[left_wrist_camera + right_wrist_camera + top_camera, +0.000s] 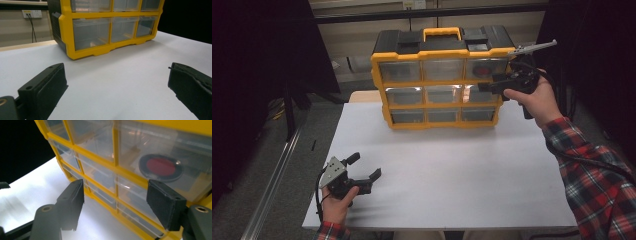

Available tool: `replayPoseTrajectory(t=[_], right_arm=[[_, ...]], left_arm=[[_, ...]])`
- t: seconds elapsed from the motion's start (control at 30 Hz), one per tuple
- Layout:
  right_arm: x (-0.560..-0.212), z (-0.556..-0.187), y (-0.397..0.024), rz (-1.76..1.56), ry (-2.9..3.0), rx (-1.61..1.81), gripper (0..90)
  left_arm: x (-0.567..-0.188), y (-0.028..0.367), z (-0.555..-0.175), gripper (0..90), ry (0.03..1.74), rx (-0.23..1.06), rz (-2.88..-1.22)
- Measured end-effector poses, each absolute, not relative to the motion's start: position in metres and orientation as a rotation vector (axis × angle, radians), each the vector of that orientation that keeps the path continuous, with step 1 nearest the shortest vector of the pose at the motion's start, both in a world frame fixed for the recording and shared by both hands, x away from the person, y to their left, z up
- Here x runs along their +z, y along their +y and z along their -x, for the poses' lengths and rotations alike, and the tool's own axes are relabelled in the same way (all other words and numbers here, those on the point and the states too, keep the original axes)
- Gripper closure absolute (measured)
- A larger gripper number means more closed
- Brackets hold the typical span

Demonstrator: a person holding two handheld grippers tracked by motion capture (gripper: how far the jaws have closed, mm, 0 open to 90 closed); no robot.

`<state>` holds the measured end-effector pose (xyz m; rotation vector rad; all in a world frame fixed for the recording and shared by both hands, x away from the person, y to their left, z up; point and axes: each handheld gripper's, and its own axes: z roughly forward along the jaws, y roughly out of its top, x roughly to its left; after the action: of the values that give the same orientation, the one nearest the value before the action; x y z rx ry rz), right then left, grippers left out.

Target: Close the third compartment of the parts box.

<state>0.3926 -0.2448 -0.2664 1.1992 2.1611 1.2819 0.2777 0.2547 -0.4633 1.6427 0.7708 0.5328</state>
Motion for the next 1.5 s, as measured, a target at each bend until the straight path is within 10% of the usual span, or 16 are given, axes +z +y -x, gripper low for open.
replayPoseTrajectory(t=[0.6, 1.5], right_arm=[[-0.296, -0.363, -0.242, -1.175, 2.126, 1.376, 13.8], [-0.324, -0.342, -0.246, -1.185, 2.117, 1.412, 11.5]], left_arm=[[-0.464, 0.254, -0.277, 1.9, 0.767, 0.528, -1.649], [-0.464, 0.254, -0.277, 1.9, 0.767, 0.526, -1.649]])
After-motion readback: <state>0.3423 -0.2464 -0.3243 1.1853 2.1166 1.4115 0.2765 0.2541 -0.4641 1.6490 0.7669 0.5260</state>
